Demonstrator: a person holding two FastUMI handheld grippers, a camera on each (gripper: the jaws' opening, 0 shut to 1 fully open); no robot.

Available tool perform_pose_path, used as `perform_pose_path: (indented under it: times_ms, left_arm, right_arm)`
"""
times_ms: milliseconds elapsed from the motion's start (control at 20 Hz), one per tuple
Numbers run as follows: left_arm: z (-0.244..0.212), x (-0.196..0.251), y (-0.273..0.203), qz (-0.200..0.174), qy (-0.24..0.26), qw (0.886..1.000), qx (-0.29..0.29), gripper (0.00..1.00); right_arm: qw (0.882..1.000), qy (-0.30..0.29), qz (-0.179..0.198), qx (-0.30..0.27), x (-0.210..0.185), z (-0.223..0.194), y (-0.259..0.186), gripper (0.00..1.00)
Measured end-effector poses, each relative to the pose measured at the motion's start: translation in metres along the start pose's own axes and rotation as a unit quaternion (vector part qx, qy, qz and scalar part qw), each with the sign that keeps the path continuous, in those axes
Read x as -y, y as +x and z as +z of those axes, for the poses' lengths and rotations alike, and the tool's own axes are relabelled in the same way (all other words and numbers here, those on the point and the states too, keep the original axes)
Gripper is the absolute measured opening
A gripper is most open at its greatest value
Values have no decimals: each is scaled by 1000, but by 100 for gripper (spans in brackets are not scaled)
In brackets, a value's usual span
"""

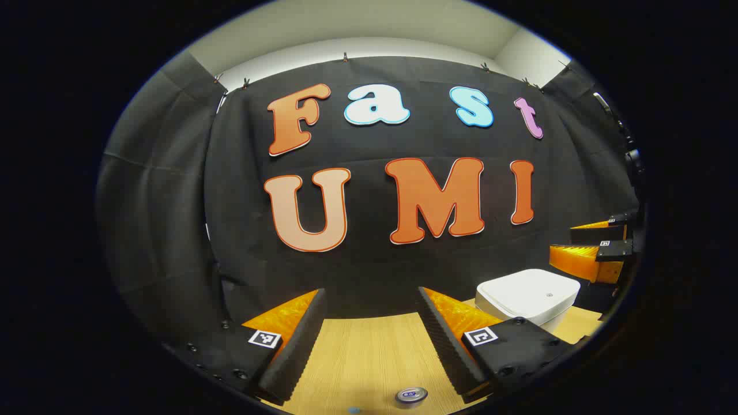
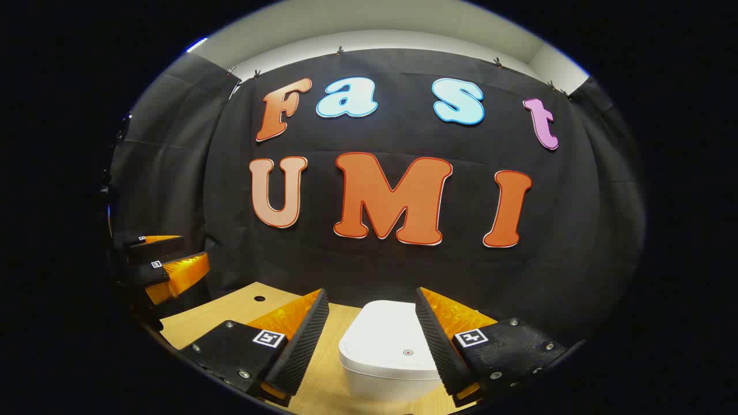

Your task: Press the lid of the desktop garbage bin to open it, pick up the crumpled paper on the desktop and throw it into the bin, then pick up the pop can on the desktop and drop it into the bin, and finally close the garbage bin lid.

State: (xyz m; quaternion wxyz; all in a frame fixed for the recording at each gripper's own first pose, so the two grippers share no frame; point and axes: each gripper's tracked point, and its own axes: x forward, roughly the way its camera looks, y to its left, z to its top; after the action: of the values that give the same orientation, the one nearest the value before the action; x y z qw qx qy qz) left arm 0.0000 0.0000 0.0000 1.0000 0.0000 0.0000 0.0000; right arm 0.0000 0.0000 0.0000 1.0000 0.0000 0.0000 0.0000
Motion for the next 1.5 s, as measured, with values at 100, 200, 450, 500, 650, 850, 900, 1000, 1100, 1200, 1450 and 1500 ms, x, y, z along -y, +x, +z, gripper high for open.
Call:
perform_pose_path:
  times_ms: [100, 200, 450, 500, 650, 850, 900, 1000, 1100, 1200, 1450, 1500]
  left_arm:
    - [1, 1, -2, 0, 2, 1000, 2, 95]
    - [3, -1, -5, 3, 2, 1000, 5, 100]
    - [2, -2, -5, 9, 3, 1000, 3, 95]
    - [2, -3, -5, 11, 4, 1000, 3, 95]
    - [3, -6, -11, 18, 4, 1000, 5, 95]
    - [4, -9, -14, 24, 4, 1000, 5, 96]
    - [2, -8, -15, 24, 4, 1000, 5, 99]
    - [2, -6, -15, 24, 3, 1000, 4, 99]
    - [0, -4, -17, 23, 3, 1000, 2, 99]
    - [-4, -4, -16, 24, 3, 1000, -1, 95]
    - [-11, -6, -17, 30, 4, 999, -16, 100]
    - [-13, -7, -19, 32, 5, 999, -19, 100]
  right_arm:
    - [1000, 5, -1, 3, 2, 1, 0, 92]
    - [1000, 11, -3, 8, 5, 5, 1, 95]
    - [1000, 14, -9, 13, 14, 6, 4, 97]
    - [1000, 13, -10, 13, 15, 7, 4, 97]
    - [1000, 12, -10, 13, 17, 8, 2, 97]
    - [1000, 6, -15, 12, 22, 10, 2, 97]
    - [1000, 3, -17, 12, 25, 10, 0, 96]
    - [1000, 0, -23, 11, 31, 12, 0, 96]
    - [999, -2, -36, 9, 41, 11, 1, 94]
    - [999, 0, -45, -2, 49, 6, 4, 76]
    - [996, 14, -65, -52, 66, -24, 11, 25]
    - [996, 20, -68, -59, 67, -29, 11, 17]
